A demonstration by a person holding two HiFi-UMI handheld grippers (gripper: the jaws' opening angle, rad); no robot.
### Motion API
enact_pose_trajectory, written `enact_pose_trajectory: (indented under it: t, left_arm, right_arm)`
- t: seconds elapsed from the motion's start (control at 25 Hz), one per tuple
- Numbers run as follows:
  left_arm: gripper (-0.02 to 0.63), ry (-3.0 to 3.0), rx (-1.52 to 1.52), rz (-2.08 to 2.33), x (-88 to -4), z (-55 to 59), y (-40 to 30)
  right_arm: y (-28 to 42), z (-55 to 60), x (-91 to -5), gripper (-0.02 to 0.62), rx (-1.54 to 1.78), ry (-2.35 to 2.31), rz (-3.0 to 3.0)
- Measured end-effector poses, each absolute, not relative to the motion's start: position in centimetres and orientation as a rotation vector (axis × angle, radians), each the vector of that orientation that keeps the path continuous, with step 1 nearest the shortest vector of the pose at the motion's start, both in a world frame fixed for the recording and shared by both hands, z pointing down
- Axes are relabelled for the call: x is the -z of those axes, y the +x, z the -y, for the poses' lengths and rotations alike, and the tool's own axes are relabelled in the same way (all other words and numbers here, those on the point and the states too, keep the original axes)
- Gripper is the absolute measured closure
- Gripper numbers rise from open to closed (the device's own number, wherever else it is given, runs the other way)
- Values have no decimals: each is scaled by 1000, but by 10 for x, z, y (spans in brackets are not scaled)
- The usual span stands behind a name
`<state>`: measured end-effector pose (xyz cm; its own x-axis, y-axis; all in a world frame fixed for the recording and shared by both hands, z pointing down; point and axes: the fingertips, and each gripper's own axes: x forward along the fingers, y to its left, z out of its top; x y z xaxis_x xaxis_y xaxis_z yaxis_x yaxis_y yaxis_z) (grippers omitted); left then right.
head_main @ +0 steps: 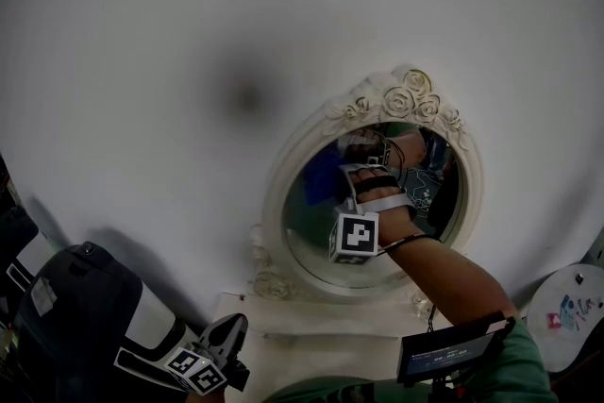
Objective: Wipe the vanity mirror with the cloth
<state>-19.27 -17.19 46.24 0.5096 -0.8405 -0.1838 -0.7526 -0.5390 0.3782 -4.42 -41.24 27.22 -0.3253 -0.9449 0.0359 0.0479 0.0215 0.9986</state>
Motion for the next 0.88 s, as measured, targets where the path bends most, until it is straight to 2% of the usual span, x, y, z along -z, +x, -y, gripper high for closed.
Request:
enact_pose_trajectory:
  t: [0.2, 0.56, 0.68, 0.88]
  left_arm:
    - [597, 2516, 502, 1304, -461, 177, -180]
    - [597, 2552, 469, 1224, -460, 189, -154]
    - [597, 2554, 464, 1204, -460, 190, -149]
    - [597, 2564, 469, 1203, -457, 186, -148]
  right_arm:
    - [27, 412, -272, 492, 1378, 1048, 1370]
    - [220, 415, -280, 495, 1114, 1218, 1157]
    - [245, 414, -283, 497, 1073, 1232, 1111]
    - [242, 414, -282, 497, 1052, 1252, 1121]
